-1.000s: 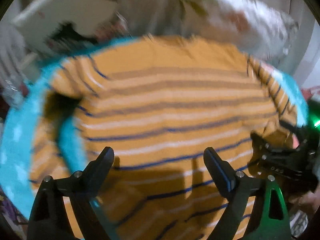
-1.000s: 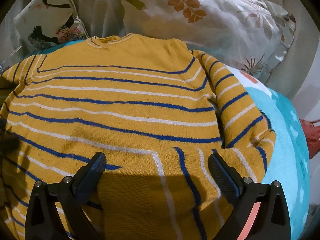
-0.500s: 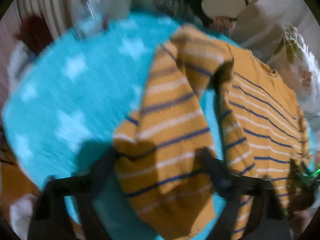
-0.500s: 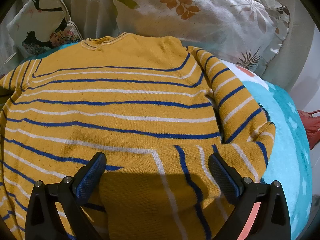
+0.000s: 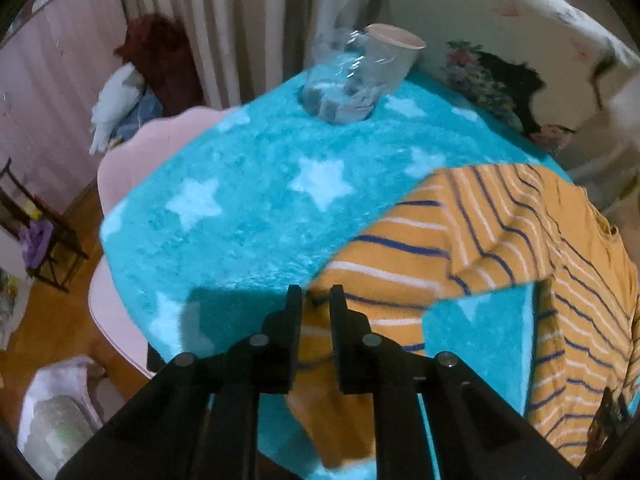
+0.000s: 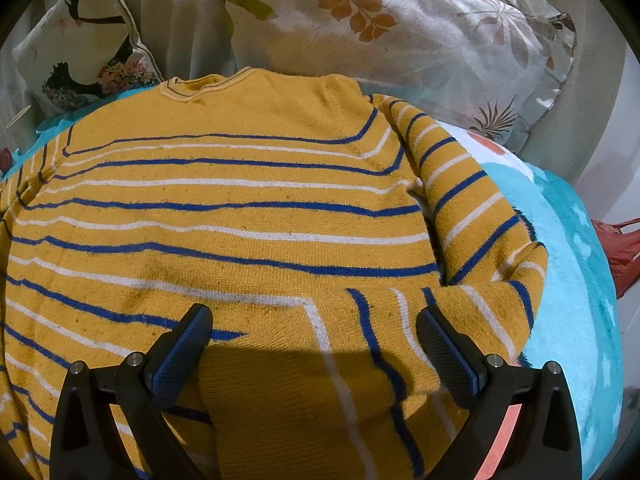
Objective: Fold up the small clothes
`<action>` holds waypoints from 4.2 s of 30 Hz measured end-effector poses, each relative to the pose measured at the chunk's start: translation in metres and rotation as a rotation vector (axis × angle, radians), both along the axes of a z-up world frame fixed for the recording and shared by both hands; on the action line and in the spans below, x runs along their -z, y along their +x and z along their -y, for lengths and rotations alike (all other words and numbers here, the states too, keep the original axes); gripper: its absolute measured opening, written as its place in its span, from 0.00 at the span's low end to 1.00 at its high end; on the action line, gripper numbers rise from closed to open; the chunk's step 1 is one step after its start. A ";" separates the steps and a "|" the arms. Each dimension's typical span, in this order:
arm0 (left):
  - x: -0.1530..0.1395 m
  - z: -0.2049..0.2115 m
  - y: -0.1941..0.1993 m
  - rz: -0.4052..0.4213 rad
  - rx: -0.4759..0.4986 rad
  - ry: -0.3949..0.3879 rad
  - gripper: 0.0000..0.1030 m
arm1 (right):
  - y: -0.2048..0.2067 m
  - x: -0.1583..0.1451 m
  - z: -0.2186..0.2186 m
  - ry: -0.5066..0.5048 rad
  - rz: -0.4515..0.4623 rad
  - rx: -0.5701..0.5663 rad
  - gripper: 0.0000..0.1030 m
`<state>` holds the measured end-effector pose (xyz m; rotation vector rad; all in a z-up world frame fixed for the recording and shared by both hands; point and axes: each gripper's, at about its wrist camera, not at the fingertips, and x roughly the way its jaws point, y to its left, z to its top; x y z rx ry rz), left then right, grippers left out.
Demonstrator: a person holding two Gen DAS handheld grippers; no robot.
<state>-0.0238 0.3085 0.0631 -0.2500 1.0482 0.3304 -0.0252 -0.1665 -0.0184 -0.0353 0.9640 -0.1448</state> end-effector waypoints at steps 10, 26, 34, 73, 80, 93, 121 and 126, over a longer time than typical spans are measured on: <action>0.003 0.170 0.008 -0.025 0.553 -0.149 0.42 | 0.000 0.000 0.001 0.001 0.001 0.000 1.00; 0.041 0.185 -0.060 -0.184 0.426 0.442 0.55 | -0.046 -0.069 0.069 0.073 0.018 0.047 0.94; 0.012 0.088 -0.092 -0.124 0.045 0.220 0.53 | -0.101 -0.079 0.169 0.118 -0.013 0.231 0.94; -0.022 0.241 -0.062 0.023 0.363 -0.003 0.61 | -0.078 -0.115 0.308 0.308 0.185 0.509 0.16; -0.026 0.197 -0.036 0.054 0.339 -0.091 0.61 | -0.025 -0.149 0.214 0.392 0.201 0.276 0.16; -0.021 0.031 -0.011 0.053 0.233 -0.120 0.65 | 0.151 -0.128 -0.134 0.231 0.017 -0.214 0.16; 0.003 -0.006 0.028 -0.010 0.314 -0.151 0.66 | 0.161 0.008 -0.116 0.612 -0.210 0.160 0.60; 0.002 -0.005 0.022 -0.011 0.320 -0.143 0.66 | 0.173 -0.003 -0.121 0.603 -0.173 0.201 0.08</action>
